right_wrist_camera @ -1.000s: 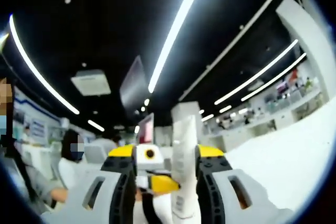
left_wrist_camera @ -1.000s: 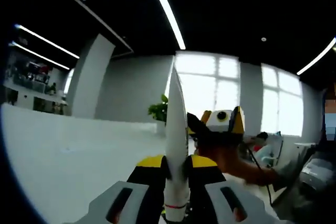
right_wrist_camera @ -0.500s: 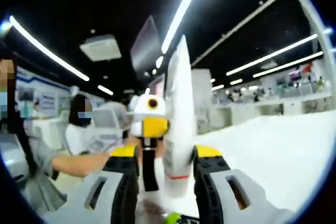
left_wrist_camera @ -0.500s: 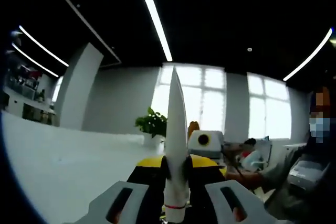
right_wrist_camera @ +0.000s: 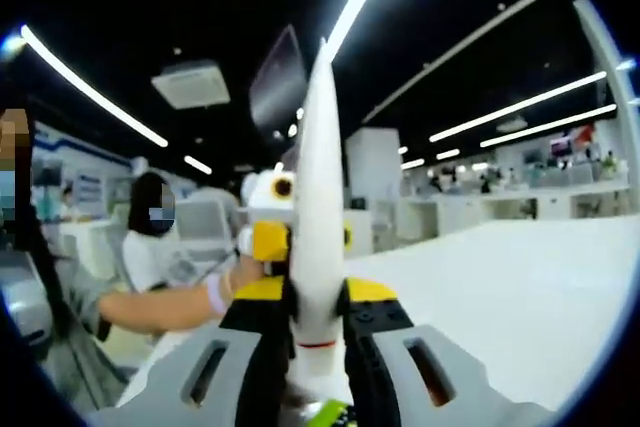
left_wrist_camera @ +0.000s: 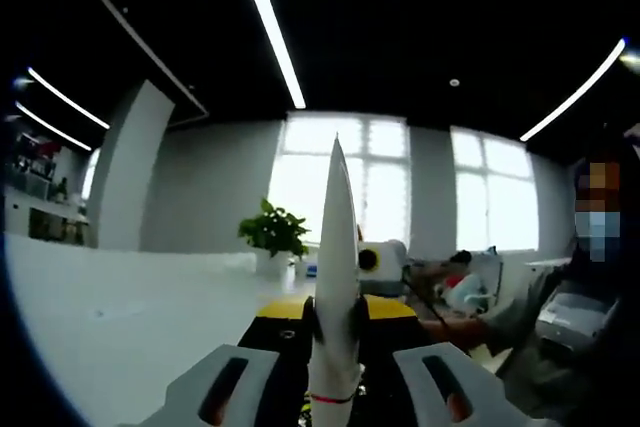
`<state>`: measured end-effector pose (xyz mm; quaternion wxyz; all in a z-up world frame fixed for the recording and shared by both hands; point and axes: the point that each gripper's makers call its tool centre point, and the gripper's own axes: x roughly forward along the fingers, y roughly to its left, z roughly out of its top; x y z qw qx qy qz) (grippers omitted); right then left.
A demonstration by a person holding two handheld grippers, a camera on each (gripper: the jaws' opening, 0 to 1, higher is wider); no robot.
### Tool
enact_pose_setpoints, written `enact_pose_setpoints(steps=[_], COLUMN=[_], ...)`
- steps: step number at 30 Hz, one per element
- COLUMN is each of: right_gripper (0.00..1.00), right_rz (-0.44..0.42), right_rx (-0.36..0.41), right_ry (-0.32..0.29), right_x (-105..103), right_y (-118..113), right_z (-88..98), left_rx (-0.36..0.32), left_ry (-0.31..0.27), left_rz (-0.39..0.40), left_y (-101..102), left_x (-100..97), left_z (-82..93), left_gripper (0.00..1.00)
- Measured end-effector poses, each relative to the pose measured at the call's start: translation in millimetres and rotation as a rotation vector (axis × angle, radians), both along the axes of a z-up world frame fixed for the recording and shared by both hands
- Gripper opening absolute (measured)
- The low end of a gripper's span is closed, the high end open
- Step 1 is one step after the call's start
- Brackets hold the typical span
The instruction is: Arrange the skincare products in the storage area until every visible bottle or jar stands upright without overlapping.
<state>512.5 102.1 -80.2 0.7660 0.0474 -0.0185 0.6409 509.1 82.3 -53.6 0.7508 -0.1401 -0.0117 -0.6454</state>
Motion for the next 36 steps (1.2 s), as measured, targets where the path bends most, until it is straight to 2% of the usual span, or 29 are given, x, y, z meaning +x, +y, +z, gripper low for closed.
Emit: enact_pose_setpoints(steps=[1, 2, 4, 6, 8, 10, 12, 14, 18, 23, 25, 31, 33, 36], right_gripper=[0.16, 0.16, 0.16, 0.15, 0.15, 0.15, 0.15, 0.15, 0.15, 0.15, 0.16, 0.15, 0.16, 0.16], right_rz=[0.022, 0.035, 0.024, 0.020, 0.012, 0.004, -0.015, -0.008, 0.010, 0.003, -0.001, 0.008, 0.006, 0.030], right_rx=[0.000, -0.022, -0.091, -0.122, -0.139, -0.149, -0.199, -0.241, -0.241, -0.246, -0.257, -0.284, -0.257, -0.273], right_ry=[0.024, 0.041, 0.009, -0.015, -0.049, -0.063, -0.116, -0.135, -0.107, -0.120, -0.099, -0.085, -0.057, -0.036], right_x=[-1.8, -1.4, 3.5, 9.2, 20.0, 31.0, 45.2, 55.9, 64.1, 76.7, 80.0, 94.3, 99.0, 102.2], right_y=[1.1, 2.2, 5.9, 10.3, 15.7, 20.3, 23.6, 27.3, 30.2, 42.6, 50.3, 58.4, 56.4, 55.6], right_z=[-1.6, -6.5, -18.1, -21.8, -23.9, -26.3, -34.9, -43.7, -49.1, -51.6, -56.8, -77.1, -72.6, -72.6], left_rx=[-0.039, -0.135, -0.296, -0.386, -0.338, -0.296, -0.318, -0.357, -0.351, -0.401, -0.406, -0.400, -0.405, -0.405], left_ry=[-0.003, 0.000, 0.012, 0.036, -0.001, 0.004, 0.016, 0.044, 0.054, 0.077, 0.081, 0.135, 0.138, 0.142], left_rz=[-0.001, 0.007, 0.027, 0.077, 0.154, 0.225, 0.242, 0.235, 0.283, 0.358, 0.385, 0.429, 0.440, 0.460], left_y=[1.3, 6.4, 25.1, 43.5, 49.7, 52.7, 53.8, 55.3, 60.8, 74.8, 79.0, 86.4, 88.5, 90.0], left_x=[0.8, 1.9, 8.4, 16.8, 19.5, 29.6, 33.5, 35.6, 45.9, 59.7, 63.3, 80.5, 85.0, 87.4], left_z=[6.4, 20.4, 44.8, 55.8, 47.0, 38.9, 37.8, 40.0, 36.6, 37.5, 36.7, 21.6, 20.3, 18.4], left_gripper=[0.18, 0.18, 0.23, 0.25, 0.21, 0.22, 0.22, 0.23, 0.31, 0.38, 0.41, 0.41, 0.41, 0.41])
